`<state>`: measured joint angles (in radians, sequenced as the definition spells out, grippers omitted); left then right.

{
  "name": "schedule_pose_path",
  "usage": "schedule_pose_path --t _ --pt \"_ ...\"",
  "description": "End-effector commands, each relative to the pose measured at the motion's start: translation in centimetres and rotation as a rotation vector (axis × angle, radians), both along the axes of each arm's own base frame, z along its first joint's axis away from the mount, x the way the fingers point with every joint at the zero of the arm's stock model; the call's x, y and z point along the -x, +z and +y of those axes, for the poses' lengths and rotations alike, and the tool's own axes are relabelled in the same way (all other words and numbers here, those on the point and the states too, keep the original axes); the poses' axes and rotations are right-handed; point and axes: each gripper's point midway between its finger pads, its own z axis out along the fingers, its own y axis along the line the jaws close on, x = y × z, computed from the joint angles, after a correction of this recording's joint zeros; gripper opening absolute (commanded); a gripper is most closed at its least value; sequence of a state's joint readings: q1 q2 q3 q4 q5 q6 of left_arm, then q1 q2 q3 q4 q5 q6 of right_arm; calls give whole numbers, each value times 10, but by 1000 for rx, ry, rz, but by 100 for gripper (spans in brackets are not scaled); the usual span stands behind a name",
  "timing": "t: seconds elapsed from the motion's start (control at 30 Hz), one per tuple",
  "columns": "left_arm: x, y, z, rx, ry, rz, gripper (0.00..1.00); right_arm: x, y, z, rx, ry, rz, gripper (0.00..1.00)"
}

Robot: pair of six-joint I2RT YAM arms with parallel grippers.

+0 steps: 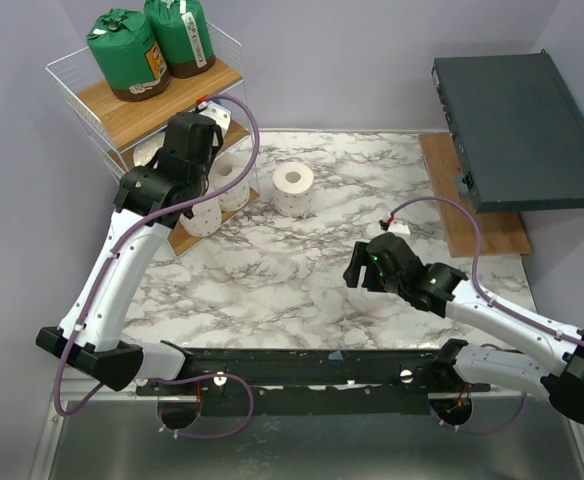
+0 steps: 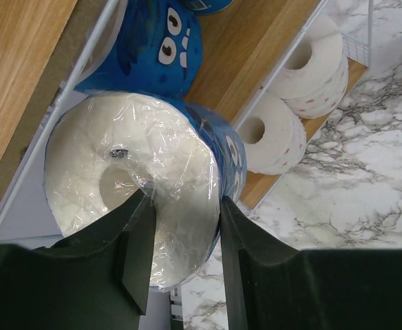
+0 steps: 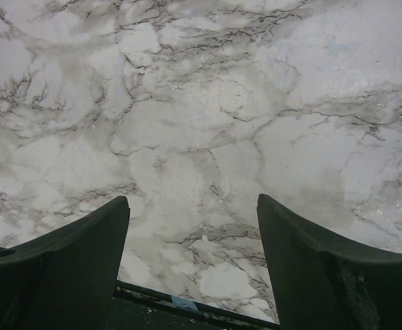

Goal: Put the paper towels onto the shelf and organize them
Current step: Place the paper towel on the shelf.

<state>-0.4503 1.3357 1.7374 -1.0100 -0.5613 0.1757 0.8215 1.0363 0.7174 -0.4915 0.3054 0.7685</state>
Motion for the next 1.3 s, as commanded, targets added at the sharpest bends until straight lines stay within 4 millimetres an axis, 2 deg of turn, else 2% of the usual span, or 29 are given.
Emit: schedule_pose_path --t 0.0,0.33,0.73,1.27 --pt "-7 18 16 -21 69 -75 24 -1 5 3 5 19 -2 78" --pt "-14 10 32 -86 163 -62 28 -1 5 5 3 23 3 78" --pt "-19 -2 34 -93 182 -38 45 1 4 2 8 17 3 78" --pt "-9 18 48 -106 242 -108 56 0 2 5 6 24 9 78"
